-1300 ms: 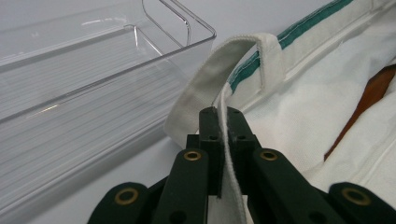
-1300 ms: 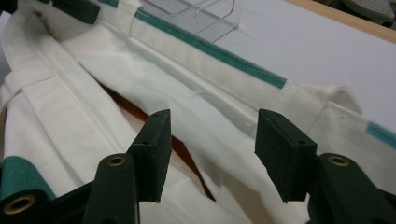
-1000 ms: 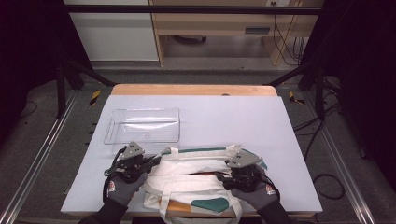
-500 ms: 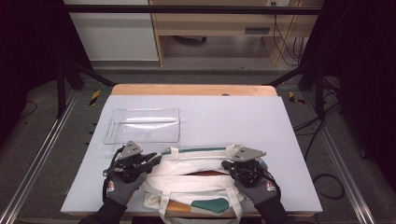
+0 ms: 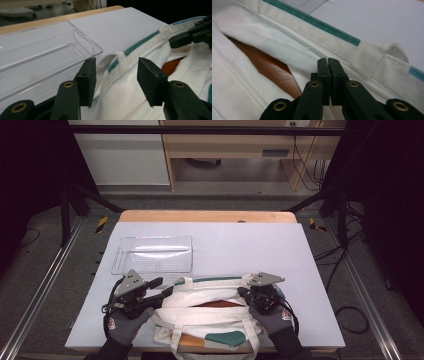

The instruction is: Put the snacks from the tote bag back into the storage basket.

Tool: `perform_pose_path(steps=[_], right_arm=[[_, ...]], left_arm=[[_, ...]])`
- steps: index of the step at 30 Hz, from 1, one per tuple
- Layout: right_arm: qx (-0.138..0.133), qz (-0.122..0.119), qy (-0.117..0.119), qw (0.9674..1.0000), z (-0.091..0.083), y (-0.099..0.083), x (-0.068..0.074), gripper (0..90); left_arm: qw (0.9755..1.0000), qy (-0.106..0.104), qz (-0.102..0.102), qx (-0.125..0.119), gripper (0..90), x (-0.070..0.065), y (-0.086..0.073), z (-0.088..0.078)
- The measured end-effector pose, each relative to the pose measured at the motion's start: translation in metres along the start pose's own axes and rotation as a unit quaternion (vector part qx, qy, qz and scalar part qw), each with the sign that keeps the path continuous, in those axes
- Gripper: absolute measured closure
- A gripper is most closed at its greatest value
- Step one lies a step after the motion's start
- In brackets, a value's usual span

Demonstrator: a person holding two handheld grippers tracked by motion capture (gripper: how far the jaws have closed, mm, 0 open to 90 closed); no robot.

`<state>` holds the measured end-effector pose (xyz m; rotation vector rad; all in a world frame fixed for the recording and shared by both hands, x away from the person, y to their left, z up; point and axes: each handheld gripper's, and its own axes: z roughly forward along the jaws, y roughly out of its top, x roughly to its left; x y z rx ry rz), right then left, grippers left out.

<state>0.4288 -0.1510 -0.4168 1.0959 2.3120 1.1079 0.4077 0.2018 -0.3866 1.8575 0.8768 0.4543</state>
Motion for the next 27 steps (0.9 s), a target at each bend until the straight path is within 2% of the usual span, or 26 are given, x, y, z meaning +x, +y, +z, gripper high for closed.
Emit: perform_pose_path(steps=[1,3,4,5,6,7,9,14,15,16,17,18,19,20,22,25,27], right_arm=[[-0.006,-0.005,0.003,1.0000,-0.002,0.000,0.000,86.4],[-0.016,-0.008,0.011,0.9998,-0.006,0.000,0.000,80.1],[-0.016,-0.008,0.011,0.9998,-0.006,0.000,0.000,80.1],[-0.020,-0.013,0.021,0.9995,-0.011,0.001,0.002,72.2],[-0.023,-0.018,0.019,0.9994,-0.014,-0.001,0.003,67.3],[-0.023,-0.022,0.025,0.9992,-0.015,-0.002,0.003,62.1],[-0.021,-0.026,0.022,0.9992,-0.016,-0.005,0.003,59.2],[0.003,-0.044,0.000,0.9990,-0.007,-0.006,0.005,66.9],[0.008,-0.046,-0.003,0.9989,-0.005,-0.005,0.005,72.4],[0.008,-0.046,-0.003,0.9989,-0.005,-0.005,0.005,72.4],[0.011,-0.052,-0.009,0.9985,-0.004,-0.003,0.005,82.9],[0.014,-0.049,-0.006,0.9987,-0.004,-0.002,0.005,86.8],[0.015,-0.047,-0.003,0.9988,-0.004,-0.001,0.005,88.7],[0.017,-0.050,-0.004,0.9986,-0.004,0.001,0.005,89.4],[0.007,-0.049,-0.007,0.9987,-0.006,0.005,0.005,89.8],[-0.018,-0.028,-0.007,0.9994,-0.008,0.009,0.002,89.9],[-0.022,-0.021,-0.014,0.9994,-0.007,0.009,0.002,89.9]], left_arm=[[0.9999,-0.005,0.012,0.007,50.4,-0.009,0.001,0.004],[0.9995,-0.011,0.022,0.018,50.9,-0.016,0.000,0.011],[0.9995,-0.011,0.022,0.018,51.3,-0.016,0.000,0.011],[0.9989,-0.013,0.031,0.033,51.3,-0.021,-0.003,0.020],[0.9989,-0.013,0.031,0.033,51.4,-0.021,-0.003,0.020],[0.9980,-0.011,0.042,0.046,51.3,-0.023,-0.006,0.026],[0.9975,-0.013,0.044,0.053,50.8,-0.024,-0.007,0.029],[0.9949,-0.027,0.054,0.081,47.2,-0.028,-0.008,0.045],[0.9943,-0.028,0.054,0.088,45.9,-0.029,-0.009,0.048],[0.9943,-0.028,0.054,0.088,45.5,-0.029,-0.009,0.048],[0.9929,-0.028,0.060,0.099,45.4,-0.031,-0.010,0.053],[0.9929,-0.028,0.060,0.099,44.8,-0.031,-0.010,0.053],[0.9916,-0.023,0.069,0.107,44.6,-0.032,-0.011,0.055],[0.9914,-0.023,0.069,0.109,44.5,-0.032,-0.011,0.056],[0.9915,-0.022,0.066,0.110,44.3,-0.031,-0.011,0.056],[0.9906,-0.025,0.063,0.119,44.2,-0.031,-0.011,0.057],[0.9901,-0.024,0.065,0.121,44.7,-0.031,-0.012,0.058]])
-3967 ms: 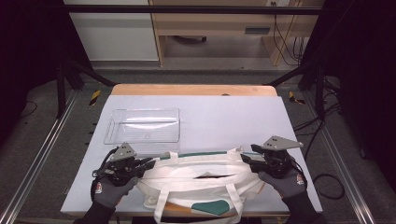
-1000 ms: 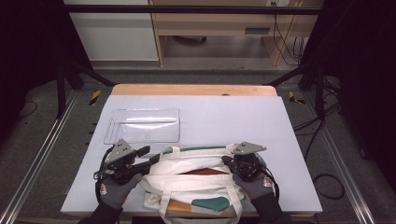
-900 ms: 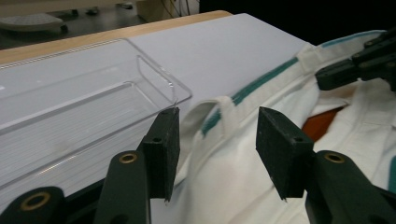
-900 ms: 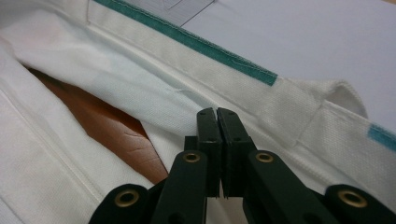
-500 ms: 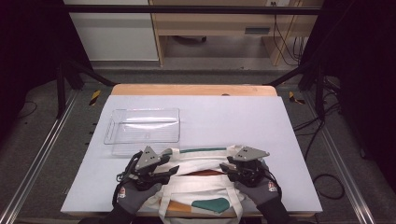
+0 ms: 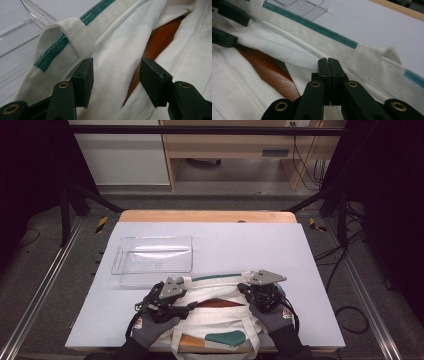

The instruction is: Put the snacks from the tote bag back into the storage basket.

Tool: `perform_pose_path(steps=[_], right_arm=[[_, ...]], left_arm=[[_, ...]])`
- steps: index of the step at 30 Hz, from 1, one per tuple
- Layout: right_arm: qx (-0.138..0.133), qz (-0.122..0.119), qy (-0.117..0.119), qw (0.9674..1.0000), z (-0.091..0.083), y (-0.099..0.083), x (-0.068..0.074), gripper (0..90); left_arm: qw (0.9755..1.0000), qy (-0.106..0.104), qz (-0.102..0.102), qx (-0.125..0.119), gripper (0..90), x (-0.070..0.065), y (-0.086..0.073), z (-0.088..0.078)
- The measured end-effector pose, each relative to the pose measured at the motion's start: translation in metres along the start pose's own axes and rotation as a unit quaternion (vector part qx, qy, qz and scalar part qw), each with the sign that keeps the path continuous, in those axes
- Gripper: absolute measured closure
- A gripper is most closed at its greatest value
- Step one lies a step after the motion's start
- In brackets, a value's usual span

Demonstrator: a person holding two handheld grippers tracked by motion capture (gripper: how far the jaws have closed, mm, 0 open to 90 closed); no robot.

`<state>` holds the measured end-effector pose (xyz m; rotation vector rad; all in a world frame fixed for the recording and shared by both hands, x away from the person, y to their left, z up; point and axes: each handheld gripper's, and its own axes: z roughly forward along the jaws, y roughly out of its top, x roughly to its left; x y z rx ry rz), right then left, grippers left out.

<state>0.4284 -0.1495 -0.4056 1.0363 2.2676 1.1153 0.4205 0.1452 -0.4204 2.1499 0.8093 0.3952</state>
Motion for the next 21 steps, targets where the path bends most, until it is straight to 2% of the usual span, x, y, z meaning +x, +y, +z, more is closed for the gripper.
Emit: perform_pose_path(steps=[4,7,9,15,18,21], right_arm=[[0.004,0.003,-0.014,0.9999,0.005,-0.001,0.002,89.6],[0.004,0.005,-0.011,0.9999,0.005,-0.003,0.002,88.9],[-0.002,0.007,-0.004,1.0000,0.004,-0.004,0.001,86.5],[-0.035,0.020,0.030,0.9987,-0.020,-0.011,0.003,70.7],[-0.034,0.022,0.058,0.9975,-0.030,-0.016,0.011,64.8],[-0.021,0.027,0.081,0.9962,-0.030,-0.023,0.021,57.3]], left_arm=[[0.9998,-0.001,0.003,0.020,48.6,-0.001,-0.001,0.006],[0.9996,0.005,0.002,0.029,55.9,0.000,-0.001,0.007],[0.9994,0.011,-0.007,0.031,62.8,0.002,-0.001,0.006],[0.9992,0.020,-0.018,0.030,81.2,0.007,-0.002,0.005],[0.9991,0.018,-0.022,0.032,84.2,0.009,-0.001,0.006],[0.9990,0.016,-0.025,0.034,85.5,0.010,0.001,0.005]])
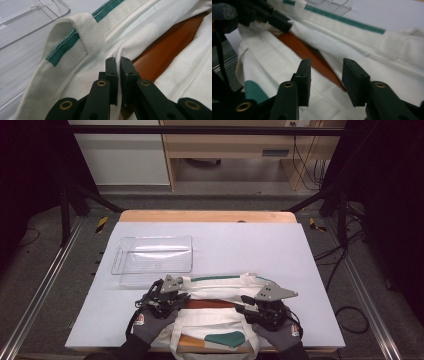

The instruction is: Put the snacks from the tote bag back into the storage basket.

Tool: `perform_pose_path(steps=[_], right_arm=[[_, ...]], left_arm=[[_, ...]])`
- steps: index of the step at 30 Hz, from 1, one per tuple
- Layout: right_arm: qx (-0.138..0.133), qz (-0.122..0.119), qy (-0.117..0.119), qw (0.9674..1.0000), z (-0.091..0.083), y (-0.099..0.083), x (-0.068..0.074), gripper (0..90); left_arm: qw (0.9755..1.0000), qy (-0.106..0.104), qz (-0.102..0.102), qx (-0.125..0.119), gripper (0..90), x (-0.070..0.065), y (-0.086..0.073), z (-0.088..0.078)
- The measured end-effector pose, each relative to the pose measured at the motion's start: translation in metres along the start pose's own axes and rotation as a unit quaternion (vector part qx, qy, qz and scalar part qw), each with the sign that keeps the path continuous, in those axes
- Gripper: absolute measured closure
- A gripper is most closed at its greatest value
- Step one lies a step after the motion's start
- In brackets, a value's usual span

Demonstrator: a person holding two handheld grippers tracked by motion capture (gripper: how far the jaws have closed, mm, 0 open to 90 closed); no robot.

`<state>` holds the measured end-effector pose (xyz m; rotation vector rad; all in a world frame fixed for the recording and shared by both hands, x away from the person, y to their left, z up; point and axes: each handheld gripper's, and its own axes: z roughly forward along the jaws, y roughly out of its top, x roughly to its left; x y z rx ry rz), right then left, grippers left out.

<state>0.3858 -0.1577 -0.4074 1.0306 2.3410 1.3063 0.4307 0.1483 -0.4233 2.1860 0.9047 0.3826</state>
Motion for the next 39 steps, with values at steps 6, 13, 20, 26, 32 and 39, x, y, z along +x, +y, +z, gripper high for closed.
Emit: perform_pose_path(steps=[6,13,20,26,32,39], right_arm=[[0.023,-0.012,0.017,0.9995,0.013,-0.013,0.020,43.8],[0.049,-0.012,0.023,0.9985,0.022,-0.018,0.020,55.3],[0.054,-0.013,0.027,0.9981,0.018,-0.018,0.014,90.0],[0.056,-0.015,0.034,0.9978,0.015,-0.015,0.013,90.0],[0.026,-0.009,0.009,0.9996,0.020,0.001,0.017,90.0],[0.052,-0.006,-0.014,0.9985,0.048,0.010,0.020,90.0]], left_arm=[[1.0000,0.002,-0.003,-0.005,85.7,-0.001,-0.001,-0.001],[0.9998,-0.006,-0.016,-0.012,85.8,0.002,-0.002,-0.001],[0.9993,-0.014,-0.028,-0.022,85.8,0.004,0.000,-0.005],[0.9992,-0.018,-0.027,-0.025,85.8,0.005,0.002,-0.010],[0.9993,-0.013,-0.024,-0.024,85.8,0.004,0.001,-0.008],[0.9994,-0.012,-0.022,-0.023,85.9,0.003,0.002,-0.009]])
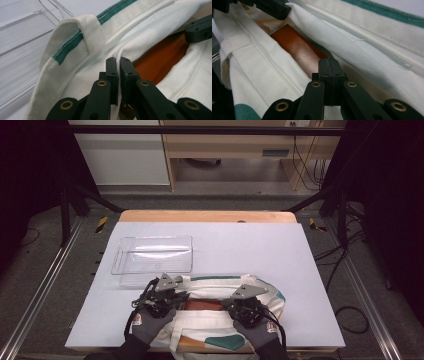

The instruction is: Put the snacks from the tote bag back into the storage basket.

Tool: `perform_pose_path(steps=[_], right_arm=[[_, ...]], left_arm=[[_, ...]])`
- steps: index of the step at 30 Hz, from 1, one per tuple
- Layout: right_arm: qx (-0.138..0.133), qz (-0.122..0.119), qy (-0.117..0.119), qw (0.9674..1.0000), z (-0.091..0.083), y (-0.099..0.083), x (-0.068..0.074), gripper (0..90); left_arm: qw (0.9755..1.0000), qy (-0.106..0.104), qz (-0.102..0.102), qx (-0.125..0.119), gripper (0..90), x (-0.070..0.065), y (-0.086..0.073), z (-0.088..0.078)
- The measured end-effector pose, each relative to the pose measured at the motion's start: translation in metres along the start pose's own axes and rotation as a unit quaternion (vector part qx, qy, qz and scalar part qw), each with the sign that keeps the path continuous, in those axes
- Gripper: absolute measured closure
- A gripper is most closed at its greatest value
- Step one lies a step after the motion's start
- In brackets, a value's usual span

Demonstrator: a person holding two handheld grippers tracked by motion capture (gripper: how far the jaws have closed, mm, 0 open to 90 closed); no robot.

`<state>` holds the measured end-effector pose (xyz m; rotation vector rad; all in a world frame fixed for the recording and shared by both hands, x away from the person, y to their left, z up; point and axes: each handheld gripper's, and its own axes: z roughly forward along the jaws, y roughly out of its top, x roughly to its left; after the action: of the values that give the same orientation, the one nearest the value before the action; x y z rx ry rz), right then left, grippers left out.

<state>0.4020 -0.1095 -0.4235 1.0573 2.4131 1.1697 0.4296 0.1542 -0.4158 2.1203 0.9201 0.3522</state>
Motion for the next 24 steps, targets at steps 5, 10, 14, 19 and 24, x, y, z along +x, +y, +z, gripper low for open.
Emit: perform_pose_path(steps=[5,10,14,19,24], right_arm=[[0.024,-0.005,0.020,0.9995,0.001,-0.003,0.001,90.0],[0.038,-0.018,0.045,0.9981,-0.008,-0.015,0.009,90.0],[0.052,-0.015,0.057,0.9969,-0.010,-0.031,0.011,90.0],[0.056,-0.005,0.060,0.9966,-0.009,-0.047,0.008,90.0],[0.068,-0.008,0.051,0.9964,0.000,-0.052,0.009,90.0]], left_arm=[[1.0000,0.004,0.001,0.007,86.0,0.001,0.005,-0.001],[0.9997,0.017,-0.018,0.008,86.3,0.001,0.008,0.002],[0.9990,0.019,-0.038,0.009,86.3,0.003,0.007,0.008],[0.9984,0.032,-0.046,0.008,86.3,0.004,0.003,0.018],[0.9979,0.033,-0.056,0.003,86.1,0.008,-0.001,0.027]])
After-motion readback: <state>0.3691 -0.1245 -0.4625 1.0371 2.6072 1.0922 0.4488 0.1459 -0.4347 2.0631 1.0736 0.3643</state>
